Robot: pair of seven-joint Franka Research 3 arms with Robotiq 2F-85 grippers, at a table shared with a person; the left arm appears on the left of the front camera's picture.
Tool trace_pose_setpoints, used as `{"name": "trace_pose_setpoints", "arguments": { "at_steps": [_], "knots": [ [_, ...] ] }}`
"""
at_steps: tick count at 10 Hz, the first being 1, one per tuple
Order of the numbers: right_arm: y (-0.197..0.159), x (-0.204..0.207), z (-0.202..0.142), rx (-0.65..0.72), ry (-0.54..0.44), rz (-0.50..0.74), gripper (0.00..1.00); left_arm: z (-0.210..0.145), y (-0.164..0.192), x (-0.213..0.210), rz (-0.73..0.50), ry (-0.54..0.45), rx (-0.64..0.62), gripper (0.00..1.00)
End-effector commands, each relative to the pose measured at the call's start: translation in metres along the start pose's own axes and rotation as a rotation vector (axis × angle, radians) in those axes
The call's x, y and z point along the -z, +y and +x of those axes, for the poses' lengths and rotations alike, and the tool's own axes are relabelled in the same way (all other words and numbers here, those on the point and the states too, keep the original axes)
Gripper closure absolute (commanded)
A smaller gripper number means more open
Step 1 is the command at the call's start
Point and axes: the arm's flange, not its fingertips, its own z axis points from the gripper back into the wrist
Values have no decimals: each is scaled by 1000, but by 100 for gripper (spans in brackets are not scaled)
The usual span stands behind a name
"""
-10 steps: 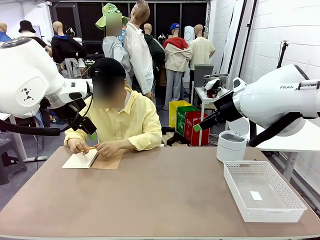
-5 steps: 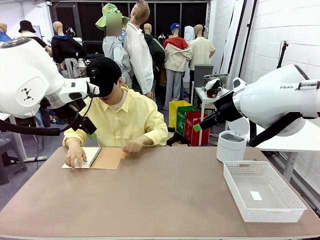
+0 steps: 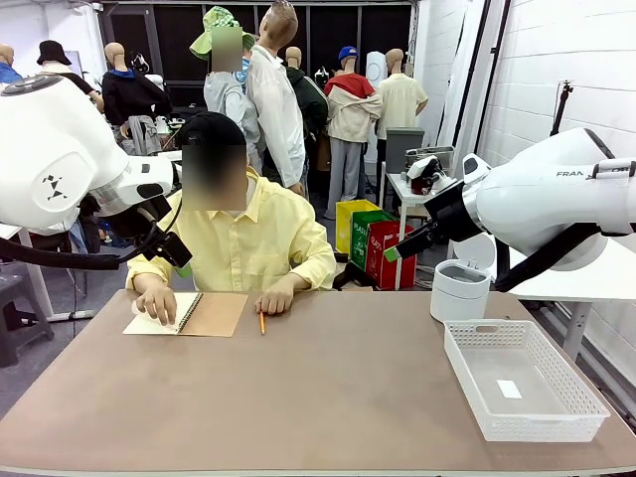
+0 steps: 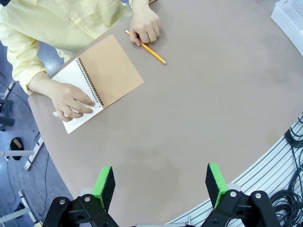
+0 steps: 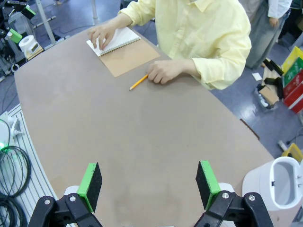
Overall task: Sort the paper based on its condition.
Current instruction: If a person hands you a paper, place it in the Organizing basket , and if it's crumpled, put it in the Trash can.
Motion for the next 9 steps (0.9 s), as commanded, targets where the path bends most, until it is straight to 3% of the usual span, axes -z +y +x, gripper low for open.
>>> {"name": "trace_pose_setpoints", "arguments": {
  "at_steps": [1, 9],
  "knots": [
    [0, 0, 0, 1, 2, 5, 0, -1, 1, 1, 2, -9, 0, 0],
    [0, 0, 0, 1, 2, 5, 0, -1, 1, 1, 2, -9, 0, 0]
  ]
}}
